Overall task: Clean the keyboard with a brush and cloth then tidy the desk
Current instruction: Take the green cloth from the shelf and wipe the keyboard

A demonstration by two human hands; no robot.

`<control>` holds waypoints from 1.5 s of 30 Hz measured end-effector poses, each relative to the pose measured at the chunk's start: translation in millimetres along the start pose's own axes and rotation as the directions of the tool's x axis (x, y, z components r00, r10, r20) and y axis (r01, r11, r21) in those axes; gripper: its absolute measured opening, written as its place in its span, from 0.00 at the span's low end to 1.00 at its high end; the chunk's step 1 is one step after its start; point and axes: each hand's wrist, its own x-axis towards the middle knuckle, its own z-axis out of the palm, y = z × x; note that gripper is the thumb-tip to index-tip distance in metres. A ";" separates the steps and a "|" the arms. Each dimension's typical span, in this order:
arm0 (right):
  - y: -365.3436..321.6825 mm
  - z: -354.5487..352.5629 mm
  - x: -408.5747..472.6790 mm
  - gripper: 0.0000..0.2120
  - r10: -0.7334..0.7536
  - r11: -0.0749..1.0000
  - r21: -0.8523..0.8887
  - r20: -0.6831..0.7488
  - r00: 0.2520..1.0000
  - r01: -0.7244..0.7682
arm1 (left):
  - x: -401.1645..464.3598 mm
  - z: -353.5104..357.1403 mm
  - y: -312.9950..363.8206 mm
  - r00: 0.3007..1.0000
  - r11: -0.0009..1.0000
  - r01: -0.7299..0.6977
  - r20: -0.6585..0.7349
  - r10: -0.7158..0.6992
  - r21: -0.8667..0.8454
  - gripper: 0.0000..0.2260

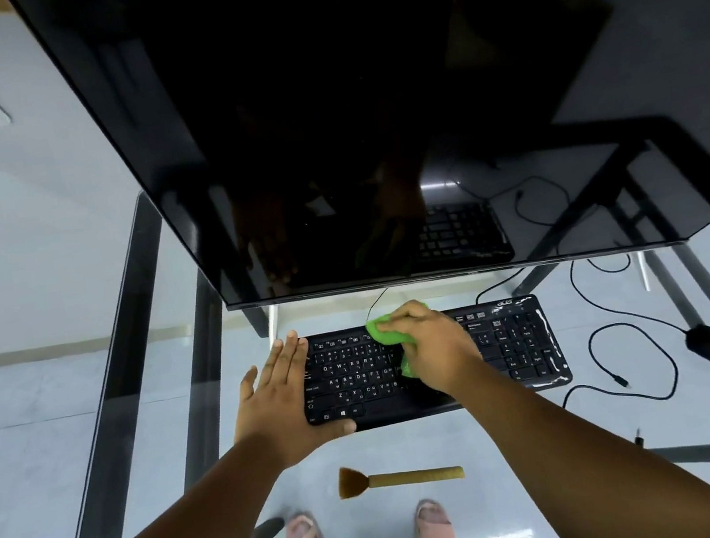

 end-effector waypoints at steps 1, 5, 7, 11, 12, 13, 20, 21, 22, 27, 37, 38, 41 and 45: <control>5.2 -5.9 -5.2 0.22 0.012 0.999 0.039 -0.046 0.999 -0.010 | -0.3 0.1 3.4 1.000 1.000 0.003 -0.022 -0.003 0.000 0.57; 44.4 -32.2 -28.3 0.20 0.219 0.963 0.217 -0.292 0.931 -0.158 | 6.3 1.6 33.0 0.998 0.999 -0.028 -0.066 0.026 -0.020 0.52; 68.7 -46.2 -37.9 0.21 0.304 0.940 0.261 -0.354 0.885 -0.219 | 12.3 4.3 50.8 0.997 0.998 -0.053 -0.064 0.052 -0.015 0.51; 110.2 -69.4 -47.1 0.17 0.420 0.904 0.223 -0.305 0.855 -0.365 | 22.3 15.2 88.8 0.996 0.996 -0.083 -0.040 0.084 0.011 0.52; 117.9 -73.7 -47.5 0.16 0.424 0.905 0.164 -0.284 0.860 -0.392 | 25.0 18.6 99.5 0.996 0.996 -0.089 -0.031 0.090 0.017 0.53; 121.0 -75.8 -46.7 0.16 0.420 0.907 0.121 -0.263 0.868 -0.402 | 27.1 21.2 107.0 0.995 0.995 -0.094 -0.016 0.094 0.028 0.54; 122.0 -72.1 -30.6 0.19 0.176 0.984 0.022 -0.160 0.971 -0.175 | 41.0 27.1 145.3 0.997 0.993 -0.077 0.033 0.075 0.084 0.58; 124.4 -70.6 -32.5 0.20 0.116 0.993 0.010 -0.128 0.985 -0.115 | 41.5 26.8 147.9 0.997 0.994 -0.070 0.041 0.066 0.089 0.58; 129.8 -70.8 -36.3 0.21 0.076 0.997 -0.013 -0.105 0.992 -0.077 | 42.1 27.3 151.1 0.997 0.994 -0.059 0.049 0.055 0.095 0.59; 153.3 -83.8 -47.3 0.17 0.164 0.983 -0.050 -0.218 0.962 -0.179 | 43.0 26.0 157.2 0.996 0.991 0.000 0.092 -0.013 0.131 0.60; 139.8 -81.3 -44.8 0.20 0.076 0.989 -0.116 -0.127 0.989 -0.091 | 45.8 18.5 167.7 0.993 0.981 0.036 0.103 -0.056 0.191 0.61; 143.3 -82.9 -47.1 0.19 0.107 0.983 -0.129 -0.153 0.982 -0.128 | 46.3 17.9 168.3 0.993 0.980 0.036 0.105 -0.057 0.197 0.61; 145.3 -86.3 -45.9 0.16 0.220 0.962 -0.115 -0.214 0.952 -0.248 | 47.5 16.0 169.8 0.992 0.978 0.038 0.110 -0.061 0.206 0.61; 127.4 -78.8 -42.1 0.19 0.226 0.968 -0.065 -0.173 0.959 -0.241 | 46.6 15.2 168.4 0.991 0.978 0.033 0.121 -0.059 0.204 0.62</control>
